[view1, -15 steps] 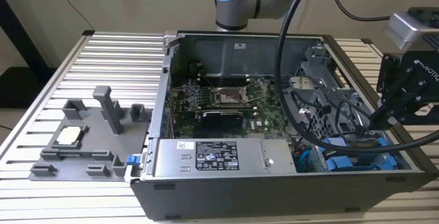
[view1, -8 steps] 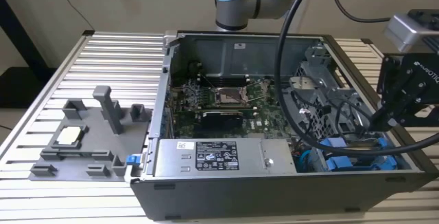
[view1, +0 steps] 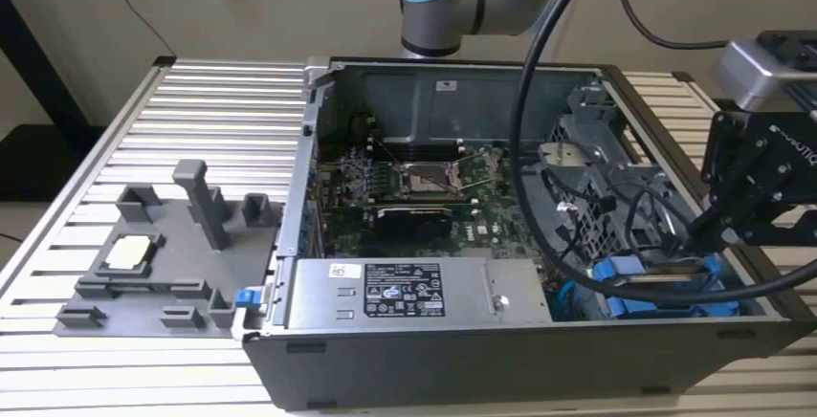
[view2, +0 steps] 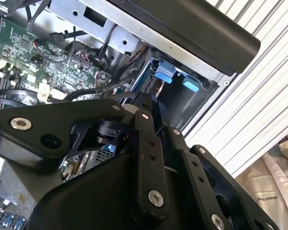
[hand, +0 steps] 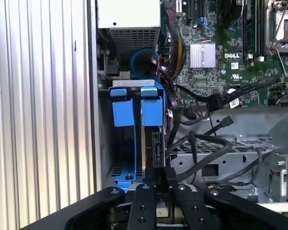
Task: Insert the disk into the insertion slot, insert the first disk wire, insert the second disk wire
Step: 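Insert the first disk wire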
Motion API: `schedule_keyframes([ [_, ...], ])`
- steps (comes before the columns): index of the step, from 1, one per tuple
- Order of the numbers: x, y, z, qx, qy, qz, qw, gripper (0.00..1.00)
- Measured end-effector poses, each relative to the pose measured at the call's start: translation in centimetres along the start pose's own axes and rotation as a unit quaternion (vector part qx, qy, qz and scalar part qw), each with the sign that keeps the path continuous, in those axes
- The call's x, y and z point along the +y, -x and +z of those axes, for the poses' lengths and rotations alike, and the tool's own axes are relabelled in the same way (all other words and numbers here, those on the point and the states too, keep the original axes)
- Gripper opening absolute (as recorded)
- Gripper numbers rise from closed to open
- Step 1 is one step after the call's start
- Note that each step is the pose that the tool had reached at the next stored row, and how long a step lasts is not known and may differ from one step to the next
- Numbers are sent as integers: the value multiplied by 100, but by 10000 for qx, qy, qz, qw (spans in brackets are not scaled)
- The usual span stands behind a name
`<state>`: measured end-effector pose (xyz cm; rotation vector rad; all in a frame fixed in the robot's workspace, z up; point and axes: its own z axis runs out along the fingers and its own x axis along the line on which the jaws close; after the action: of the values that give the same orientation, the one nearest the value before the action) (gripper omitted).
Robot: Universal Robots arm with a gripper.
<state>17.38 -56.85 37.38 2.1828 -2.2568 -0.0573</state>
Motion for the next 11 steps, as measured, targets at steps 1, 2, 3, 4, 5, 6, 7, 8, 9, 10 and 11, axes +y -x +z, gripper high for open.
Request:
schedule_keyframes([
  [1,0,0,8,-5,0,0,10000,19],
  [2,0,0,17,-10,0,0,10000,19],
  [3,-1,-1,30,-15,0,0,10000,19],
  [4,-1,-1,44,-18,0,0,10000,19],
  [5,-1,-1,58,-20,0,0,10000,19],
  [6,-2,-2,73,-21,-1,0,10000,19],
  [7,-2,-2,89,-23,-1,0,10000,19],
  [8,-3,-3,104,-24,-2,0,10000,19],
  [9,-3,-3,120,-27,-2,0,10000,19],
  [10,-3,-3,133,-32,-3,0,10000,19],
  [11,-3,-4,142,-43,-3,-1,10000,19],
])
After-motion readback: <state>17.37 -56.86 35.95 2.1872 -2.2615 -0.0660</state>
